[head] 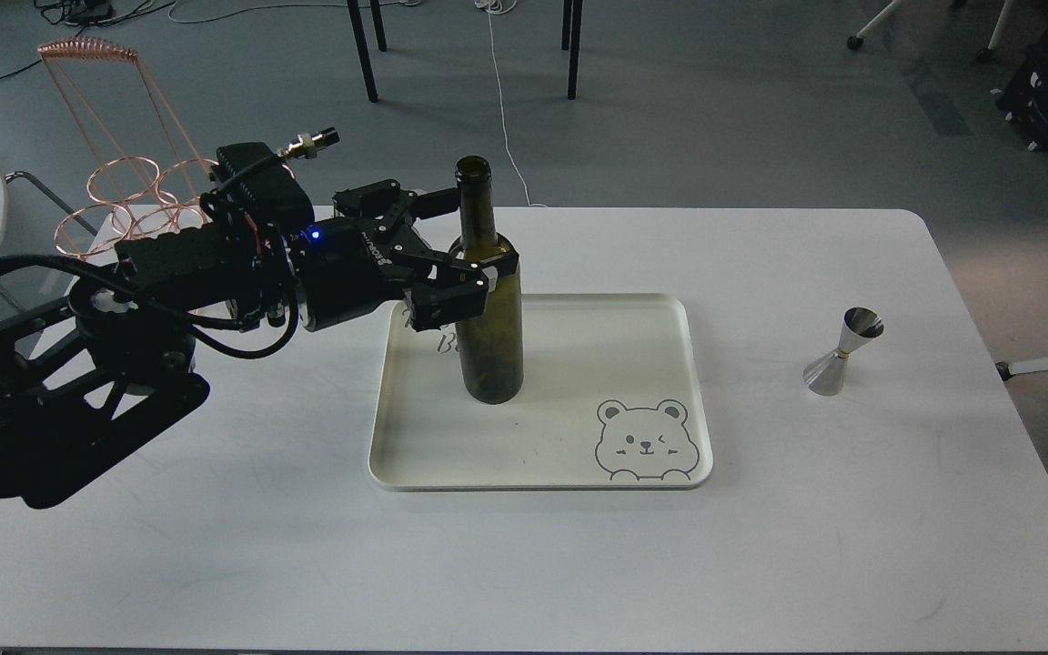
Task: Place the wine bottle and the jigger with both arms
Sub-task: 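Reach the left gripper to the neck of the green wine bottle, then grasp the bottle with the left gripper and lift it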
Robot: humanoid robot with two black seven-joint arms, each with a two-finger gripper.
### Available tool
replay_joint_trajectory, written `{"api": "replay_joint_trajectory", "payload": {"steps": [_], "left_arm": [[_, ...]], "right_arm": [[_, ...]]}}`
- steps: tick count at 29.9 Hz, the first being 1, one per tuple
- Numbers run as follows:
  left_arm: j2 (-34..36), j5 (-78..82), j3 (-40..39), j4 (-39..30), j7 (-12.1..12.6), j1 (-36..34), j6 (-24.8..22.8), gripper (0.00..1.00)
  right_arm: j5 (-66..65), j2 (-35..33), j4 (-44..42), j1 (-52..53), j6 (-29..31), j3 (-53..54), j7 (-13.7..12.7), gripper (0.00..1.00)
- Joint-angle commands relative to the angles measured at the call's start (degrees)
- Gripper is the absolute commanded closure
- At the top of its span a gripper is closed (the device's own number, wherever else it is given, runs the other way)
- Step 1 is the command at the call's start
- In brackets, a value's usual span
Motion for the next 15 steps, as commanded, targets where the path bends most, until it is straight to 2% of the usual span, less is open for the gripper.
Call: {"api": "replay_joint_trajectory", "payload": {"steps": [1,2,4,5,15], "left_arm": [[-2.9,0.0,0.0,1.9,-0.1,-0.7,0.0,0.15],[-3.3,0.0,0.0,1.8,-0.1,-0.7,0.0,0.23],[-3.5,-0.1,0.0,1.9,-0.1,-0.9,0.0,0.54],[-3.5,0.0,0.0,1.9,-0.1,-1.0,0.0,0.62],[-2.9,-0.8,-1.0,1.9,0.4,-1.6,2.0,0.82]], "right_arm": [[0.0,0.0,0.0,-0.1,0.1,0.0,0.0,0.04],[0.0,0.1,0.0,-0.1,0.1,0.0,0.0,0.04],[0.0,0.1,0.1,-0.2,0.1,0.0,0.0,0.04],[-0.1,0.1,0.1,-0.2,0.1,0.0,0.0,0.04],[-0.1,0.5,0.1,-0.2,0.0,0.0,0.0,0.04]]}}
